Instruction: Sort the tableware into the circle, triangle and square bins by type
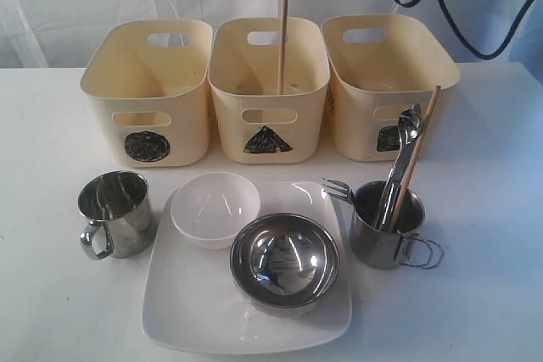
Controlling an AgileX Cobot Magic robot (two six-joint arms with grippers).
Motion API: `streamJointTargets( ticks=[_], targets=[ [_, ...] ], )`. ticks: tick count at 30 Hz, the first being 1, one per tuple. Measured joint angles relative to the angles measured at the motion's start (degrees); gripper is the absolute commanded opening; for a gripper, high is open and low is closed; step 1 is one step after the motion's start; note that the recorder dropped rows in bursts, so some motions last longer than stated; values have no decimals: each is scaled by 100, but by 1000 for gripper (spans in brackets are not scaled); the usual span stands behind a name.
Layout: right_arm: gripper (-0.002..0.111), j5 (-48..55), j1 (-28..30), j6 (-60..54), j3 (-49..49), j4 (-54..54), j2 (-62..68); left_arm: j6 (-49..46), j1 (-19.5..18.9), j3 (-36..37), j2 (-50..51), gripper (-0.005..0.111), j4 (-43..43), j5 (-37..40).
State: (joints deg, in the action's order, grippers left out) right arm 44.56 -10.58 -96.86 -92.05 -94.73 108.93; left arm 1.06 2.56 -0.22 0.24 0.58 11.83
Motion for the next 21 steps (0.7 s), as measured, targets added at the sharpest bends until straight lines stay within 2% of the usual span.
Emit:
streamJointTargets(
  ticks=[3, 6, 13, 17, 19, 21],
  targets=[
    [35, 198, 0, -13, 0, 25, 83, 0, 0, 0, 0, 0, 0, 0],
    [41, 238, 0, -13, 0, 46, 83, 0, 0, 0, 0, 0, 0, 0],
    [42, 273, 0, 131, 0, 151, 16, 0, 0, 0, 0, 0, 0, 0],
    [32, 273, 8, 704, 0, 1030, -263, 0, 0, 0, 0, 0, 0, 0],
    [18, 273, 8, 1291, 0, 1828, -436, 0, 0, 0, 0, 0, 0, 0],
    [0, 401, 21, 1967, 0, 2782, -601, 0, 0, 0, 0, 0, 0, 0]
  ],
)
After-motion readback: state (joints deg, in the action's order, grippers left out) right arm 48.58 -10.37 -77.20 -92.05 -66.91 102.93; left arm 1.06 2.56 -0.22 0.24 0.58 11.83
